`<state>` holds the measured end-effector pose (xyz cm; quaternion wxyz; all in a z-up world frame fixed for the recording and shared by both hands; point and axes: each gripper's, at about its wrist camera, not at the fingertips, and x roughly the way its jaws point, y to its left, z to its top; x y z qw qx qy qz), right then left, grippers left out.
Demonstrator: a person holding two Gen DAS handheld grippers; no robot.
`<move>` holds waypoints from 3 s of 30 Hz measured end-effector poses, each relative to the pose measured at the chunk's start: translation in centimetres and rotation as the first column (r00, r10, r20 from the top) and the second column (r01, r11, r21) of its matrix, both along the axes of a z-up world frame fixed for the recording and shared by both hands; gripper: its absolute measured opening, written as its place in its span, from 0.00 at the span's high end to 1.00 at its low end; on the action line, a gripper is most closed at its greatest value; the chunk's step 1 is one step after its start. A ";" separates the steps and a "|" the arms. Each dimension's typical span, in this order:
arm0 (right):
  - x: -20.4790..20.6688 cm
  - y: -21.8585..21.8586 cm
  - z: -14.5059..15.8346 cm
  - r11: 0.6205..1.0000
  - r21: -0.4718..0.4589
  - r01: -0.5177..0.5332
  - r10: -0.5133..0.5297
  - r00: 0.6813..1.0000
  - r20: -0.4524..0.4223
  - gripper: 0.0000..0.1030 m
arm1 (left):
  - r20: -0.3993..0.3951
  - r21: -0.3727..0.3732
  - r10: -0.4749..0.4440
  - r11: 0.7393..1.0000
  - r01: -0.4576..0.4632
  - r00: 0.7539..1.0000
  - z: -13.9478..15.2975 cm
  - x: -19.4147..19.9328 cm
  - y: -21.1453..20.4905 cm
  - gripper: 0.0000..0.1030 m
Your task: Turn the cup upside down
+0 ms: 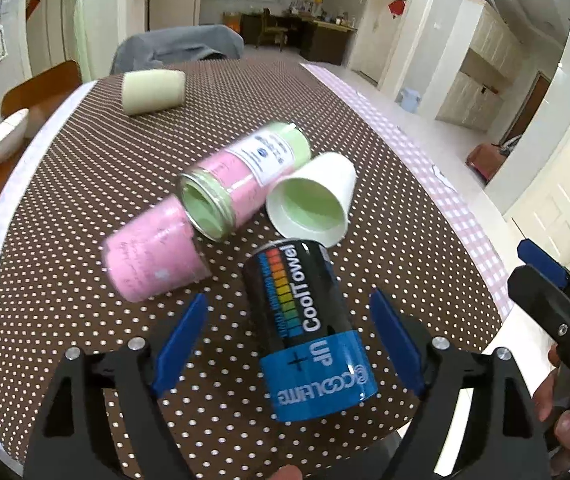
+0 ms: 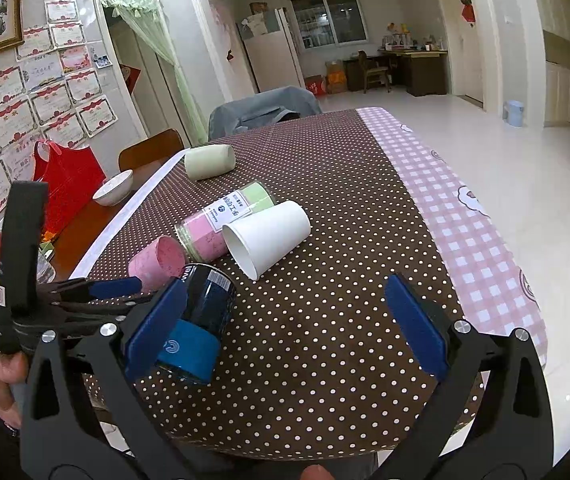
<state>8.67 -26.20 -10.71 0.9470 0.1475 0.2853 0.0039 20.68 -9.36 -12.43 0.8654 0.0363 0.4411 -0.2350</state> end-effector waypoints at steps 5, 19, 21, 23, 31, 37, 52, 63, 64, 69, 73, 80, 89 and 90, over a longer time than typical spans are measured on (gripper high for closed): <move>0.2 0.6 0.4 1.000 -0.007 -0.009 0.009 1.000 0.006 0.06 | 0.075 -0.007 0.060 0.998 -0.060 0.995 1.4 -1.0 1.5 0.20; 0.3 3.5 2.4 0.998 -0.040 -0.045 0.047 0.998 0.044 0.06 | 0.282 0.000 0.194 0.979 -0.202 0.940 5.1 -5.1 5.4 0.20; 0.2 3.8 2.8 0.998 -0.045 -0.052 0.054 0.997 0.052 0.06 | 0.294 -0.009 0.206 0.977 -0.213 0.933 5.6 -5.7 6.0 0.20; 0.1 4.1 3.1 0.997 -0.050 -0.057 0.060 0.997 0.059 0.06 | 0.305 -0.014 0.214 0.975 -0.220 0.928 6.0 -6.2 6.4 0.20; -0.2 5.1 4.3 0.995 -0.060 -0.074 0.079 0.993 0.085 0.06 | 0.370 -0.045 0.265 0.962 -0.268 0.890 7.7 -8.7 8.2 0.20; -0.8 6.1 5.1 0.994 -0.061 -0.094 0.100 0.989 0.105 0.06 | 0.415 -0.065 0.308 0.949 -0.309 0.856 8.9 -10.6 9.8 0.20; -2.7 7.2 6.4 0.991 -0.056 -0.124 0.130 0.983 0.130 0.06 | 0.489 -0.110 0.371 0.924 -0.366 0.790 10.2 -15.7 12.9 0.20; -2.6 8.4 5.8 0.987 -0.067 -0.149 0.155 0.982 0.106 0.06 | 0.480 -0.113 0.376 0.923 -0.369 0.793 9.2 -16.1 13.7 0.20; -2.5 8.4 5.7 0.987 -0.067 -0.149 0.155 0.982 0.104 0.06 | 0.479 -0.112 0.374 0.923 -0.367 0.794 9.1 -16.0 13.6 0.20; -2.2 8.5 5.4 0.986 -0.072 -0.151 0.157 0.983 0.090 0.06 | 0.481 -0.107 0.375 0.922 -0.372 0.793 8.7 -15.9 13.7 0.20; -1.9 8.8 5.3 0.985 -0.075 -0.156 0.162 0.984 0.080 0.06 | 0.475 -0.109 0.383 0.919 -0.379 0.792 8.3 -15.6 14.0 0.20; -1.1 8.8 4.4 0.982 -0.073 -0.172 0.176 0.983 0.048 0.06 | 0.448 -0.111 0.385 0.920 -0.377 0.807 7.3 -14.8 13.9 0.20; 1.3 8.7 3.1 0.974 -0.063 -0.216 0.214 0.976 -0.041 0.06 | 0.446 -0.112 0.385 0.920 -0.376 0.808 6.6 -13.4 13.5 0.20; 1.8 8.7 2.9 0.973 -0.046 -0.226 0.223 0.973 -0.056 0.06 | 0.444 -0.114 0.384 0.920 -0.374 0.810 6.5 -13.2 13.5 0.20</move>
